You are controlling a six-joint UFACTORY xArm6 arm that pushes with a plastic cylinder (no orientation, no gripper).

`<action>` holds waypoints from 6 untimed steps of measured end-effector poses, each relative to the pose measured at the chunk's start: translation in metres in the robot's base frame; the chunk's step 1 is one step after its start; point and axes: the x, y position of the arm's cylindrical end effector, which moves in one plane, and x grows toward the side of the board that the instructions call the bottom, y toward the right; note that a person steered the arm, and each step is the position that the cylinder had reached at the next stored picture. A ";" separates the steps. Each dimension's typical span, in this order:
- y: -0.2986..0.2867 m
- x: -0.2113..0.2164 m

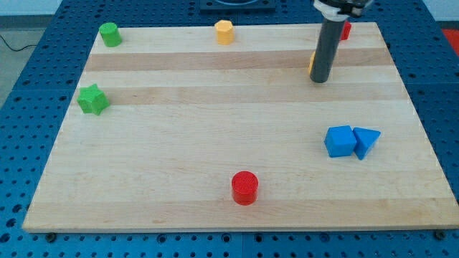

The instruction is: Move the yellow heart slightly to the left

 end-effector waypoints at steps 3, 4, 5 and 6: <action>0.090 -0.035; 0.060 -0.060; -0.027 -0.060; -0.119 -0.060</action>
